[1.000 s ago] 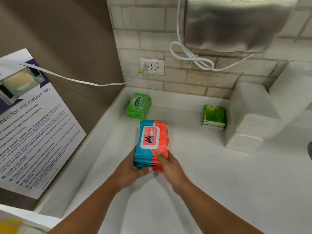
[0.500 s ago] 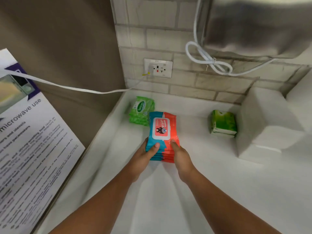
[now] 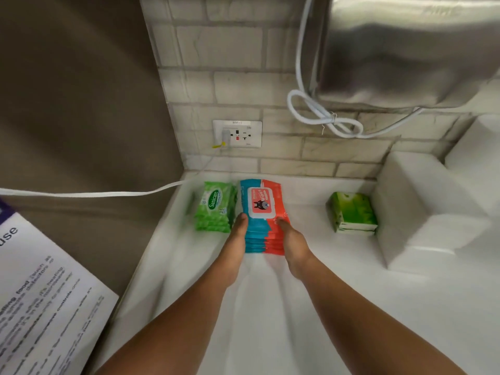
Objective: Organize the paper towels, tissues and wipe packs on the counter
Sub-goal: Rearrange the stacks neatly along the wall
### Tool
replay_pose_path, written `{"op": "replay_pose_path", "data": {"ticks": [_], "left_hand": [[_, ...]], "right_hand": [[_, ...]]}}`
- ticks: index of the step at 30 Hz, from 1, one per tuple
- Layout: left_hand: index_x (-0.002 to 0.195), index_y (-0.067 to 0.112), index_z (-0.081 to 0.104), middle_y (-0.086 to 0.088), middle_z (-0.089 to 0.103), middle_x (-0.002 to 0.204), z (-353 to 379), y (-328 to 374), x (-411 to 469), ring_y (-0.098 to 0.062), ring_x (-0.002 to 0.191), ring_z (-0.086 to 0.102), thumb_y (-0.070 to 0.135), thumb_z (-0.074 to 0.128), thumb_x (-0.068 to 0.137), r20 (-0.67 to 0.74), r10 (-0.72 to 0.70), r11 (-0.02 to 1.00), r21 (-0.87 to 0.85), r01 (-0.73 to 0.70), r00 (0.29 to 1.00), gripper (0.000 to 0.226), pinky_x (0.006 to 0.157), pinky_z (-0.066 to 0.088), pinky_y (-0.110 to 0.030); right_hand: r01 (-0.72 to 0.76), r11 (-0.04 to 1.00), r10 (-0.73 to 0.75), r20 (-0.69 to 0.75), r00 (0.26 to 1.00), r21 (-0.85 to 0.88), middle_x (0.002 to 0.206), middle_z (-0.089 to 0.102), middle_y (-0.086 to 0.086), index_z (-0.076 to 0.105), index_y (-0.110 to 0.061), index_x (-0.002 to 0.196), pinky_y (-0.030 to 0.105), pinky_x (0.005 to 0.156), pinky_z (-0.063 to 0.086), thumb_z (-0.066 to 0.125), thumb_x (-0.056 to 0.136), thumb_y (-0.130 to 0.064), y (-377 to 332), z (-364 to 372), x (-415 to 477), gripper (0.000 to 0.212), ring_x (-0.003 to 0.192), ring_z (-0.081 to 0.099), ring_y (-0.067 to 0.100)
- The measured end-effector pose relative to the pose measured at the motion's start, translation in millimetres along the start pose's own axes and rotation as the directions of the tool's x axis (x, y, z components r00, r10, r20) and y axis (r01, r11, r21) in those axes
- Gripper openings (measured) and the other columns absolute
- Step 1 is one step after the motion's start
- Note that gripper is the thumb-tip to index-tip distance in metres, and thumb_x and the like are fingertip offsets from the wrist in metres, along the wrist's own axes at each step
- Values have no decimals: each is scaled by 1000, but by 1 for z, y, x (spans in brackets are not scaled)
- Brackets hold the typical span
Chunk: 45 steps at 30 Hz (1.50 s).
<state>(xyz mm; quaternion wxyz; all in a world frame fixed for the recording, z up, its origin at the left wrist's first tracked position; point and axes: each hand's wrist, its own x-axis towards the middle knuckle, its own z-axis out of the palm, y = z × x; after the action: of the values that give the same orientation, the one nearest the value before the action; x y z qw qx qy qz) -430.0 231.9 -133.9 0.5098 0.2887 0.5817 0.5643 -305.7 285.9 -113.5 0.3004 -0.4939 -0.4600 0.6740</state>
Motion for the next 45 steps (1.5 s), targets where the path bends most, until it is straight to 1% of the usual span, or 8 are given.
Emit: {"op": "replay_pose_path", "data": {"ticks": [6, 12, 19, 26, 32, 37, 42, 45], "left_hand": [[142, 42, 48, 13, 71, 125, -4, 8, 14, 1, 104, 71, 77, 55, 76, 5, 29, 997, 66, -29, 1000, 74, 87, 50, -23], [145, 41, 47, 9, 70, 129, -5, 11, 27, -4, 109, 70, 64, 52, 96, -24, -43, 995, 87, 45, 999, 55, 82, 50, -22], [141, 39, 51, 8, 71, 127, -5, 18, 28, -4, 107, 70, 59, 49, 99, -28, -48, 994, 98, 51, 998, 46, 82, 50, -22], [125, 31, 61, 5, 72, 121, 2, 10, 2, -3, 101, 70, 34, 57, 103, -169, 106, 977, 199, -71, 980, 23, 78, 50, -15], [146, 23, 53, 6, 57, 147, -6, -2, -26, -17, 137, 53, 26, 64, 99, -365, 288, 921, 358, -153, 885, 48, 115, 44, -42], [148, 20, 51, 3, 56, 148, 12, 5, -39, -15, 134, 52, 20, 63, 99, -377, 353, 883, 438, -171, 856, 51, 113, 44, -36], [147, 15, 52, -2, 56, 148, 30, 20, -43, -19, 136, 52, 15, 63, 98, -430, 401, 866, 467, -180, 809, 50, 105, 40, -24], [128, 18, 66, -5, 69, 123, 48, 26, -49, -19, 110, 66, 7, 63, 95, -394, 540, 813, 474, -339, 744, 35, 94, 55, -34]], "right_hand": [[7, 1000, -7, 12, 1000, 16, 86, 76, -8, 66, -31, 98, 22, 67, 53, 37, 107, -35, -3, 4, 16, 31, 75, 73, 8], [20, 1000, -20, -6, 1000, 12, 79, 75, -14, 64, -33, 97, 13, 55, 51, 35, 108, -36, -4, 9, 21, 31, 68, 73, 3], [48, 998, -49, -11, 999, -38, 82, 75, -14, 63, -34, 99, 17, 62, 51, 33, 108, -38, -12, 11, 20, 32, 74, 73, 7], [131, 980, -149, -116, 982, -149, 107, 77, 2, 67, -22, 113, 25, 74, 57, 39, 106, -36, -10, 5, 3, 32, 88, 75, 15], [147, 957, -197, -189, 962, -248, 102, 65, -15, 61, -24, 110, 20, 81, 47, 42, 106, -33, -12, -3, -18, 21, 93, 64, 8], [123, 938, -193, -195, 962, -323, 150, 51, 4, 46, -14, 147, 30, 109, 35, 44, 106, -32, -11, -22, -26, 46, 137, 48, 24], [152, 942, -191, -103, 976, -298, 140, 57, 2, 49, -10, 145, 21, 98, 34, 43, 106, -27, -21, -32, -32, 43, 128, 53, 20], [189, 938, -235, -134, 963, -289, 143, 57, 3, 52, -11, 143, 21, 102, 35, 48, 104, -25, -26, -40, -30, 41, 131, 52, 19]]}}
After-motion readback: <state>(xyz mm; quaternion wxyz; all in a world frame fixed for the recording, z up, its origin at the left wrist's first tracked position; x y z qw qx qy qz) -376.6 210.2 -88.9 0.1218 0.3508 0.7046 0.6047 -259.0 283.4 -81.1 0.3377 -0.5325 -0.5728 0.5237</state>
